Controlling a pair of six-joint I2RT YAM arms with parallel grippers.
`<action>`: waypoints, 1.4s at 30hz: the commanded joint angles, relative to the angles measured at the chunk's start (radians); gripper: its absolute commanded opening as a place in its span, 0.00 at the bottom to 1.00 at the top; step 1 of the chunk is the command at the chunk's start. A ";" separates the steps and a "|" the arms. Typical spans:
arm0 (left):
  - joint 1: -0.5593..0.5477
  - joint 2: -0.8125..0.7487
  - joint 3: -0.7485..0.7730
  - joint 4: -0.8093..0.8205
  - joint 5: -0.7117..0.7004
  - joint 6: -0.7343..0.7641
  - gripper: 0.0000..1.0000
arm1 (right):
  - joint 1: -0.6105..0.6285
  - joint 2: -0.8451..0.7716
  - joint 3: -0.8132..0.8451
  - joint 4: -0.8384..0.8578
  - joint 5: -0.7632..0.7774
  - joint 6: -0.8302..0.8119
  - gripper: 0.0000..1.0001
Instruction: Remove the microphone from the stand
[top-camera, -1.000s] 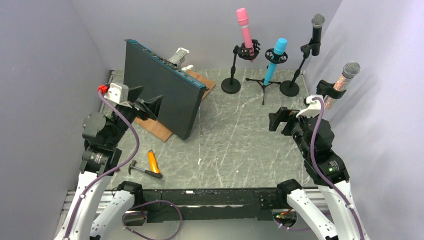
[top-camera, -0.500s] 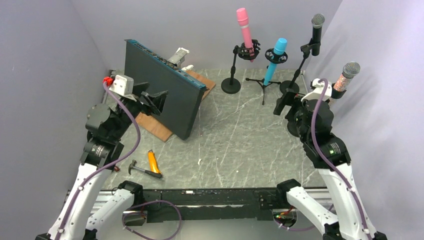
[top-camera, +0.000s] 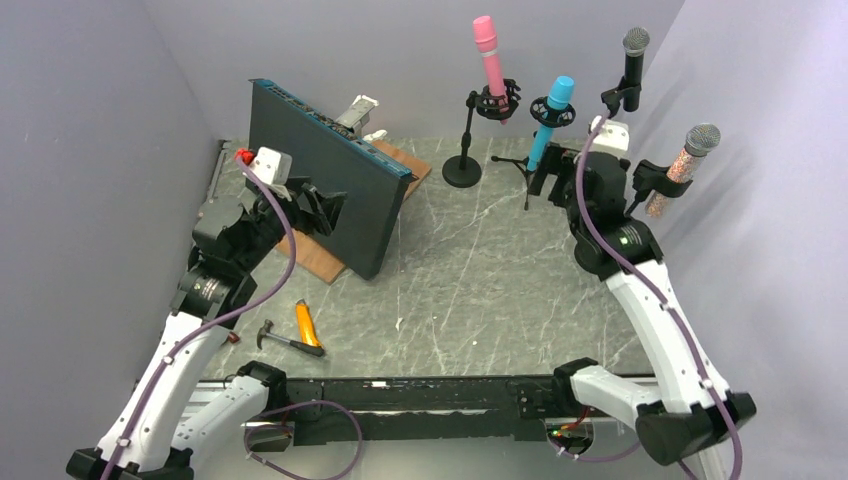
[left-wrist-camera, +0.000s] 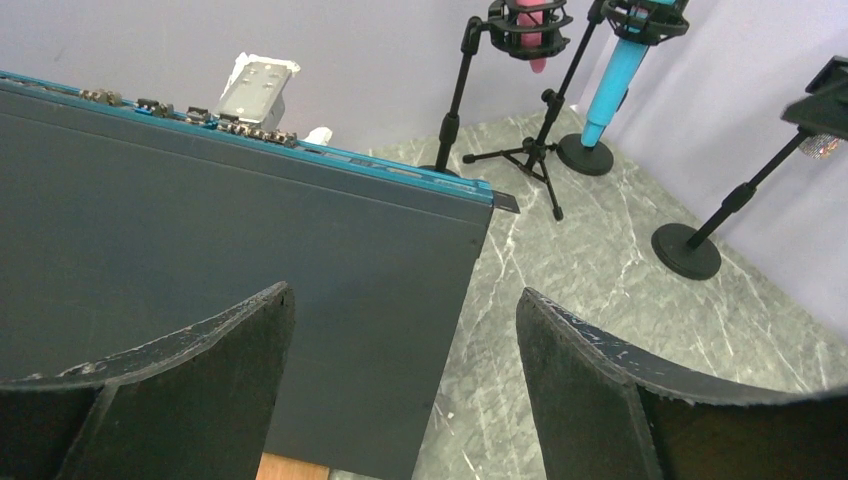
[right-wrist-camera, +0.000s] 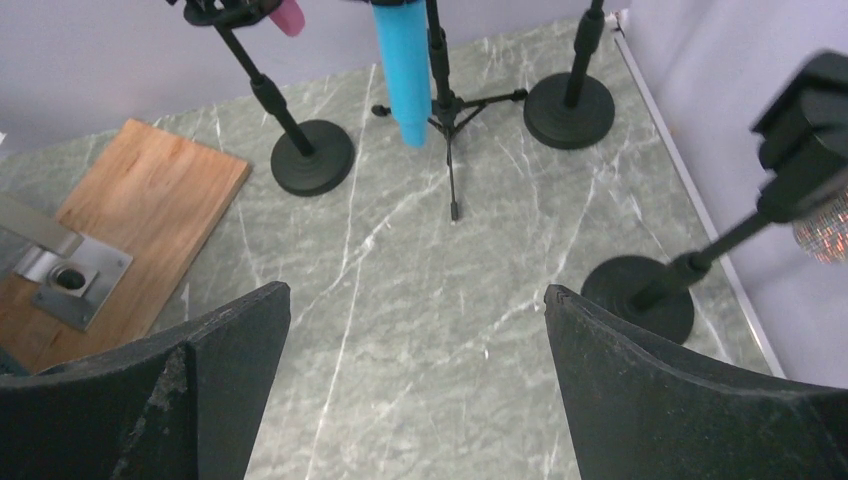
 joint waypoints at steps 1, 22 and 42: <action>-0.025 -0.016 0.039 0.005 -0.008 0.024 0.85 | -0.033 0.098 0.093 0.172 0.003 -0.043 1.00; -0.049 -0.022 0.030 0.018 0.051 0.014 0.84 | -0.180 0.506 0.390 0.358 -0.160 -0.130 1.00; -0.060 -0.025 0.027 0.012 0.028 0.021 0.85 | -0.183 0.746 0.666 0.290 -0.117 -0.185 0.70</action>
